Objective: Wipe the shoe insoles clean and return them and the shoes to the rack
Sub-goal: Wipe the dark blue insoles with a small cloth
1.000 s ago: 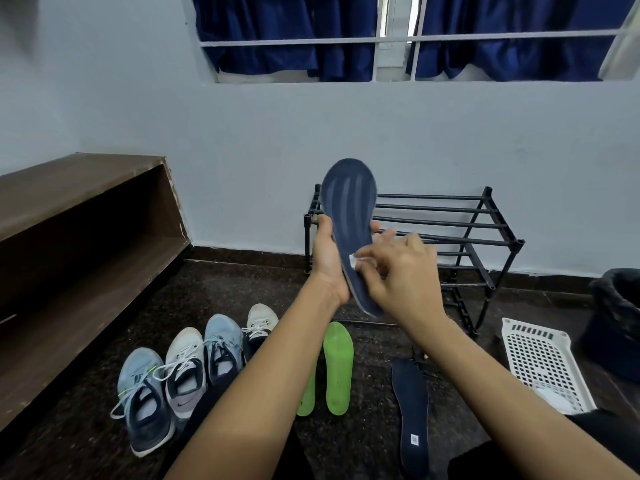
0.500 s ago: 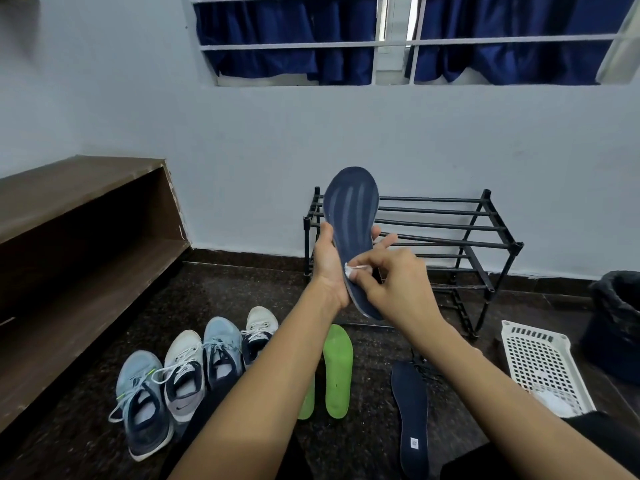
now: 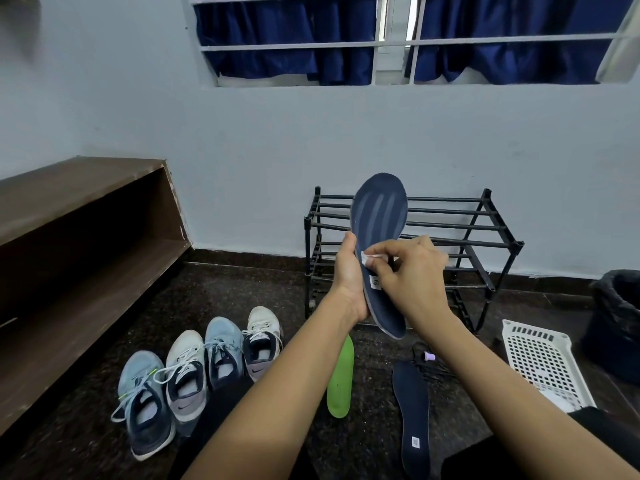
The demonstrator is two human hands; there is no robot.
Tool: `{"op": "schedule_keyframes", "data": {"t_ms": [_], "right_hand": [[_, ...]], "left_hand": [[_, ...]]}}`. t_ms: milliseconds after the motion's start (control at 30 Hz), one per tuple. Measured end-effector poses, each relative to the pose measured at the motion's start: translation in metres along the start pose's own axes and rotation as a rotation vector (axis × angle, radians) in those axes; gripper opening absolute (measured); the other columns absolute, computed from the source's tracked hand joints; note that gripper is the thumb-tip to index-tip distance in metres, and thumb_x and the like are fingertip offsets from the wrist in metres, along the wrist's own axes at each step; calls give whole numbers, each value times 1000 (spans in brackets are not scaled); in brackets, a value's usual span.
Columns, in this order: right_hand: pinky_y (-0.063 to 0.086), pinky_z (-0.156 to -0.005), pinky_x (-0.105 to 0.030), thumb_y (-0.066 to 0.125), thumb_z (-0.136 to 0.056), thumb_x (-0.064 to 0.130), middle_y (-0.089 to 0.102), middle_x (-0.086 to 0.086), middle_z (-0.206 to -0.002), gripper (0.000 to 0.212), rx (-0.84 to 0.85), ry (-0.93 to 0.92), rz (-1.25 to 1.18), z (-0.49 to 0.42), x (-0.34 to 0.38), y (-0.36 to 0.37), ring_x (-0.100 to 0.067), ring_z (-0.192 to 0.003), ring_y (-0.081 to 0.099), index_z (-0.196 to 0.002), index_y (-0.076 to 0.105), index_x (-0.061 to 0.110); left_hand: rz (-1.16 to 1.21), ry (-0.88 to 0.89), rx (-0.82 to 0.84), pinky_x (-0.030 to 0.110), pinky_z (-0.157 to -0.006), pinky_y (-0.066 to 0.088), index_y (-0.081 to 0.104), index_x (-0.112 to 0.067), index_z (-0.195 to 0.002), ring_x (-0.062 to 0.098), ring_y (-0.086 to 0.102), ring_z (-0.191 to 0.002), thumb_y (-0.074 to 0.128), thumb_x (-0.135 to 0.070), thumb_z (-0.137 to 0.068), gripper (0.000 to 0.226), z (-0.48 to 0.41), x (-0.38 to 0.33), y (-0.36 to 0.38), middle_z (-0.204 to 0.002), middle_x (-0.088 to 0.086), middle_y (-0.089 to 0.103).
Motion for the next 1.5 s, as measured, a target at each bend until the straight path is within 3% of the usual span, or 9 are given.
{"op": "schedule_keyframes", "data": {"t_ms": [100, 233, 400, 533, 800, 967, 1200, 1400, 1500], "right_hand": [[37, -85, -42, 73, -77, 27, 59, 14, -75, 11, 62, -26, -54, 6, 7, 4, -21, -100, 54, -85, 73, 35], [46, -82, -48, 73, -75, 32, 62, 7, -77, 9, 99, -40, -133, 12, 10, 9, -24, -88, 59, -83, 73, 34], [28, -80, -34, 70, -77, 33, 59, 12, -79, 9, 25, -38, -19, 10, 6, 6, -18, -97, 52, -84, 72, 39], [12, -69, -29, 70, -80, 30, 56, 17, -74, 10, -32, 16, 49, 0, 0, 0, -17, -94, 47, -85, 71, 38], [16, -72, -30, 70, -80, 25, 67, 9, -81, 12, 9, -7, -14, 4, 4, 6, -18, -94, 47, -87, 72, 36], [37, -89, -45, 73, -78, 30, 69, 1, -96, 11, 81, -12, -77, 12, 6, 14, -20, -106, 53, -87, 73, 36], [17, -74, -31, 71, -79, 28, 64, 8, -84, 13, 12, -22, 37, 8, 5, 6, -19, -97, 49, -87, 72, 38], [12, -70, -31, 67, -83, 30, 68, 8, -84, 11, -44, 49, 102, -5, -6, 1, -17, -94, 44, -89, 71, 38], [13, -70, -30, 68, -83, 27, 68, 7, -85, 12, -27, 27, 71, -1, -1, 4, -18, -94, 45, -89, 71, 37]], "left_hand": [[34, 55, -4, 29, -66, 56, 75, -3, -81, 23, 70, -70, 21, -57, -100, 79, -4, -9, -6, -79, 10, 71], [113, 80, 2, 38, -81, 54, 65, 1, -99, 30, 73, -81, 23, -56, -101, 71, -7, -20, -10, -87, 14, 68], [58, 58, -23, 32, -76, 54, 74, -2, -81, 24, 70, -72, 22, -61, -99, 81, -5, -11, -7, -80, 11, 71], [11, -34, -10, 32, -69, 54, 71, -8, -96, 24, 67, -75, 24, -64, -97, 74, 0, 5, 2, -86, 11, 69], [-14, -19, -34, 32, -70, 54, 71, -6, -93, 25, 67, -76, 26, -58, -99, 68, -3, -2, -4, -84, 11, 71], [59, 62, -17, 34, -80, 51, 67, 0, -91, 27, 70, -76, 24, -51, -101, 68, -6, -19, -10, -80, 14, 69], [38, 15, -45, 30, -66, 56, 76, -3, -76, 23, 69, -69, 23, -59, -100, 80, 0, -5, -4, -79, 11, 71], [13, -92, -6, 30, -68, 54, 67, -9, -107, 25, 67, -78, 23, -63, -98, 71, 2, 13, 8, -86, 12, 70], [6, -79, -35, 31, -68, 54, 68, -7, -104, 25, 66, -80, 25, -60, -99, 68, -4, 8, 2, -85, 12, 70]]}}
Point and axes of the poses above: each hand's wrist, its own z-axis away from the middle knuckle, its own y-axis out of the palm, x = y × z, the point moved 1 cm from there along -z, towards the middle knuckle
